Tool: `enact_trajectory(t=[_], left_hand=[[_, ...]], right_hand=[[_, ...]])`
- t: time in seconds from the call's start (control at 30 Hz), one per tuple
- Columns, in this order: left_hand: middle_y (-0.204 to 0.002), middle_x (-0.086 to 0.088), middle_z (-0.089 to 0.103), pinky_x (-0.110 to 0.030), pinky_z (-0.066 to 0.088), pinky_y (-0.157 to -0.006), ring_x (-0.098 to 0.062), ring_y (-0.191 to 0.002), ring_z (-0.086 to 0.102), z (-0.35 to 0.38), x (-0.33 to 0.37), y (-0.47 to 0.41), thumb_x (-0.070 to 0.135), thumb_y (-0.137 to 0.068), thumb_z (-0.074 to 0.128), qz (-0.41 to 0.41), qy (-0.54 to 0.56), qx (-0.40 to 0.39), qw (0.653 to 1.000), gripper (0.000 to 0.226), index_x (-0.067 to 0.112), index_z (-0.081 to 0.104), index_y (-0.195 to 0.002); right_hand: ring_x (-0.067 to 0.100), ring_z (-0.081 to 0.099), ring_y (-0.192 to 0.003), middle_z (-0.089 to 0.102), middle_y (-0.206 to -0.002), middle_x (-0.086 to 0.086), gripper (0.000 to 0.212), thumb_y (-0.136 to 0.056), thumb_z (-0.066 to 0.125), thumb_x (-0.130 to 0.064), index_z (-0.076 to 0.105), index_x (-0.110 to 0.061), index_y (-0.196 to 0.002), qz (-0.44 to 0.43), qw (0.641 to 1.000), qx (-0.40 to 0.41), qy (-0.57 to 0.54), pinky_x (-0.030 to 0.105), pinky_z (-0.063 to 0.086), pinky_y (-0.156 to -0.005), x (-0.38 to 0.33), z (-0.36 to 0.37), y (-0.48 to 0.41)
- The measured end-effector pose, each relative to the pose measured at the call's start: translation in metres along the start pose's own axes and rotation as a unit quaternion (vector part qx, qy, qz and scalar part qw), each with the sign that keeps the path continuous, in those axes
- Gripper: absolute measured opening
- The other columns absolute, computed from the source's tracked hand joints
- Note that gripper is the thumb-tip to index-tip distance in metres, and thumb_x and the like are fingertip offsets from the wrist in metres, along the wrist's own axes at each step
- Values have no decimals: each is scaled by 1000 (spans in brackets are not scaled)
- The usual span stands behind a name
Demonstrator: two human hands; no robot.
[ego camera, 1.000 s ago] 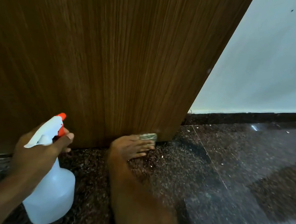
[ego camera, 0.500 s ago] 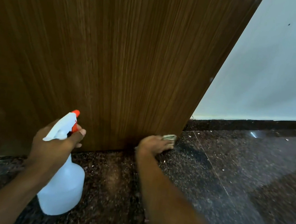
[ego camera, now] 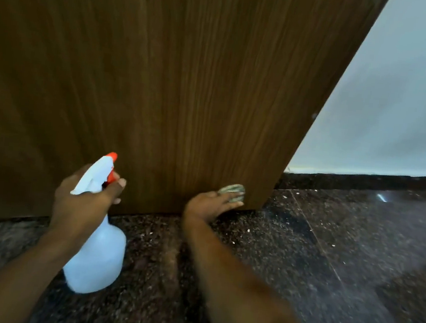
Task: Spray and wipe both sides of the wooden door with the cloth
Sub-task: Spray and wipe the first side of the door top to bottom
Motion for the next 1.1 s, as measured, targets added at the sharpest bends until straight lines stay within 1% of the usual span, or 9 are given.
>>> enact_trajectory(t=[0.13,0.23,0.43,0.53,0.63,0.77,0.83,0.93,1.1], left_hand=[[-84,2,69,-52,56,-82,-21,-75,68,2,10,0,15,-79,74,25,0,-9,1000,40,54,66,-80],[-86,3,69,-45,58,-79,-19,-76,66,6,15,2,14,-80,72,29,4,-8,1000,39,52,65,-76],[-92,6,69,-40,57,-80,-16,-82,68,-5,23,1,17,-83,69,22,9,21,999,32,48,63,-88],[-99,3,69,-40,56,-79,-18,-86,68,-29,28,4,19,-84,69,24,-1,44,999,28,42,62,-100],[-97,2,67,-34,55,-75,-20,-88,66,-58,45,9,18,-85,67,41,-5,61,997,26,39,61,-100],[-92,7,67,-32,55,-72,-18,-85,65,-79,75,12,18,-85,67,53,-15,61,997,27,43,60,-88],[-92,6,67,-32,56,-72,-19,-86,64,-80,96,11,18,-84,67,44,-15,62,997,24,39,61,-91],[-87,7,65,-25,52,-67,-18,-82,63,-72,142,19,15,-84,67,18,-18,71,997,25,39,59,-89],[-80,1,66,-21,50,-56,-21,-73,63,-53,273,12,16,-84,68,20,-33,56,998,17,31,61,-88]], right_hand=[[36,27,-147,4,-166,19,58,-105,35,-10,14,-7,-159,59,992,100,-52,36,22,-121,-38,-48,-46],[31,25,-148,9,-166,15,52,-108,28,-6,15,-6,-158,58,984,110,-127,22,15,-113,-79,-50,-32],[30,7,-153,-15,-165,15,67,-101,43,-6,15,-17,-160,-181,978,-47,93,32,19,-120,-111,26,110],[33,18,-151,6,-166,17,65,-95,36,-2,25,-18,-157,-294,947,-99,83,33,37,-109,-98,40,161],[37,33,-145,15,-165,19,66,-90,54,4,42,-19,-151,-359,916,-138,116,48,49,-104,-97,29,153],[22,26,-145,25,-159,19,68,-89,68,1,46,-22,-149,-369,924,-89,54,31,36,-110,-153,16,141],[22,38,-139,34,-153,9,73,-89,72,-6,41,-34,-149,-309,947,-80,-21,36,39,-112,-202,6,145],[12,51,-125,50,-144,-5,68,-94,69,-17,38,-35,-151,-9,977,-141,-158,37,45,-108,-266,-21,157],[34,62,-114,68,-122,14,40,-102,51,-39,62,-14,-130,353,831,-263,-340,51,43,-107,-386,-69,199]])
Point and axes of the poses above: each hand's wrist, its own y-axis away from the middle knuckle, its own z-axis out of the palm, x = y × z, the point moved 3 cm from there along -y, towards the middle knuckle
